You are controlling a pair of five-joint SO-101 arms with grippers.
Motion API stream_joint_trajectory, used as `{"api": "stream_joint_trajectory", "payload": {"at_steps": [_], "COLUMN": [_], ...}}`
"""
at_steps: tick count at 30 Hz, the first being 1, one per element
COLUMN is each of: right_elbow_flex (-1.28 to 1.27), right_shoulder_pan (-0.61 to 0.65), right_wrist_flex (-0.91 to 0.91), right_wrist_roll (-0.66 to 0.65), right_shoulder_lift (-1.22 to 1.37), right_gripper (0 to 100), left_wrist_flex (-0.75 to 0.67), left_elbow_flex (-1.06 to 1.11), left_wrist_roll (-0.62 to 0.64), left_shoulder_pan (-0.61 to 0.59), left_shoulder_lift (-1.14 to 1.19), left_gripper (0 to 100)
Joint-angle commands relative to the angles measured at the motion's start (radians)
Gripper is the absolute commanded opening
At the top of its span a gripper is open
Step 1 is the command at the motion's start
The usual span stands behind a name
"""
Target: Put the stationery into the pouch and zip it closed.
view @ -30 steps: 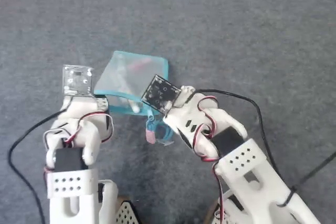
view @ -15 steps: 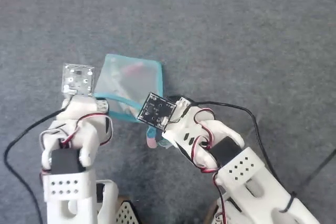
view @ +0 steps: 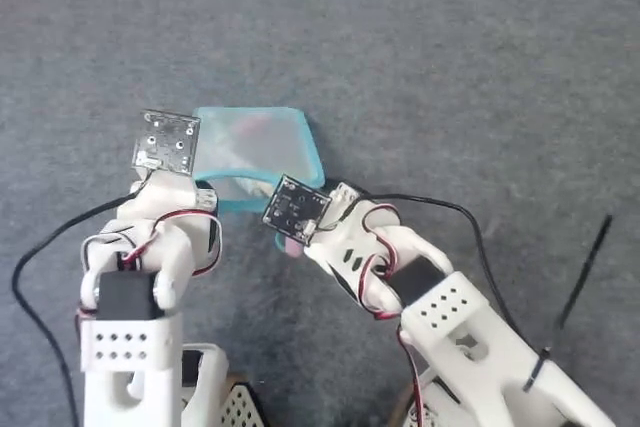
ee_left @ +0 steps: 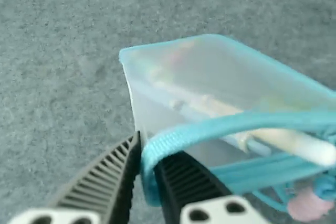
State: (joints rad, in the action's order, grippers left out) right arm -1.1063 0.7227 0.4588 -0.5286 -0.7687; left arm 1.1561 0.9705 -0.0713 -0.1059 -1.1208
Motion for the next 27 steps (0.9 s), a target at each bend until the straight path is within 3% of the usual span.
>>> {"api": "stream_joint_trajectory", "payload": {"at_steps": [1,10,14,19,27], "right_elbow_flex": [0.032,0.086,0.08,0.08,0.081], "right_shoulder_pan": [0.004,0.008,-0.013,-0.111,-0.048], "right_wrist_flex": [-0.134,-0.147,-0.136,-0.136,-0.136], "right_wrist_roll": [0.002,-0.081,-0.103,-0.1,-0.104], "right_shoulder_lift": [0.058,0.113,0.105,0.105,0.104], "right_gripper": [13.7,12.4,0.0,13.2,13.6], "left_wrist_flex": [0.009,-0.025,-0.058,-0.051,-0.049], "left_elbow_flex": [-0.016,0.044,0.081,0.079,0.084], "left_wrist_roll": [-0.018,-0.044,-0.049,-0.063,-0.069], "left_shoulder_pan": [0.04,0.043,0.043,0.043,0.043], "left_shoulder_lift": [-0.032,-0.032,-0.032,-0.032,-0.032], "left_gripper": [1,1,1,1,1]}}
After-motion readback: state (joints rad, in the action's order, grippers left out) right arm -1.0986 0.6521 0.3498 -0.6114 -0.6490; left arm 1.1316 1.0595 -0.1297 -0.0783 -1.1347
